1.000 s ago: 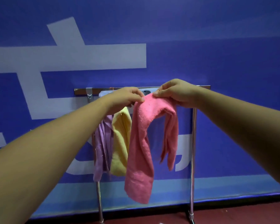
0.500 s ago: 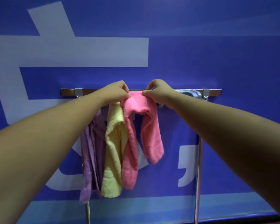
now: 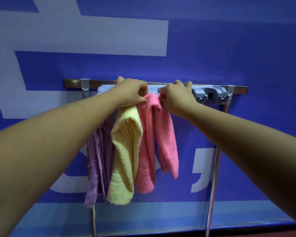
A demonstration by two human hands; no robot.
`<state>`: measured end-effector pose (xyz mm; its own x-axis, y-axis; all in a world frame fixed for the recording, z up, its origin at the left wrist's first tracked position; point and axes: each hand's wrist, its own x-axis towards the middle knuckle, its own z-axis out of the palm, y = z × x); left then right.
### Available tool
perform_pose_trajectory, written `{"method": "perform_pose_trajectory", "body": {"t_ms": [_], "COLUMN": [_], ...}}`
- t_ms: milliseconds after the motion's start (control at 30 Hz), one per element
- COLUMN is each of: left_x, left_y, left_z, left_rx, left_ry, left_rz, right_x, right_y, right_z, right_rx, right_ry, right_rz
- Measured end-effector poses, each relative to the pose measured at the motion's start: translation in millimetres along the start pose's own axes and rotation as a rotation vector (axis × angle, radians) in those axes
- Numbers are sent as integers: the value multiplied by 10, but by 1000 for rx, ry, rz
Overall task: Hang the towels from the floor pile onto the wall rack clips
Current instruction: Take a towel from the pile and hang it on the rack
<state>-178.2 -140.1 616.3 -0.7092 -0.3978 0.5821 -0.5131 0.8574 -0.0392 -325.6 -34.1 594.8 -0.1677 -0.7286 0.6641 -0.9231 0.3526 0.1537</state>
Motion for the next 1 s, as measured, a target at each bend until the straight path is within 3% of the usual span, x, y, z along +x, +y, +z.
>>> {"method": "perform_pose_trajectory", "body": {"t_ms": [200,333,500,633,800,900,1000], "left_x": [-182,-508,-905,-998,-854,-751,-685], "left_y": [-81,-229,-275,-249,-130,-86,-104], "left_z": [-70,-134,-272,-277,-318,-351,-293], "left_rx": [-181,-324,-335,-420,-571,-503,-423], "left_ry": [103,200,255,116,43,60,-26], "left_rz": [-105,-176,-185,-257,-341,-324,-333], "right_x": [-129,-292,-400,-437,-158,-46,6], "right_y": [-33,-67,-253,-529,-675,-764,-811], "right_z": [-55,-134,-374,-521,-518,-524,-455], "right_rx": [125,146,464,559,578,604,502], "right_ry": [18,-111,224,39,-112,-183,-220], "right_rz": [-10,1,13,-125,11,37,38]}}
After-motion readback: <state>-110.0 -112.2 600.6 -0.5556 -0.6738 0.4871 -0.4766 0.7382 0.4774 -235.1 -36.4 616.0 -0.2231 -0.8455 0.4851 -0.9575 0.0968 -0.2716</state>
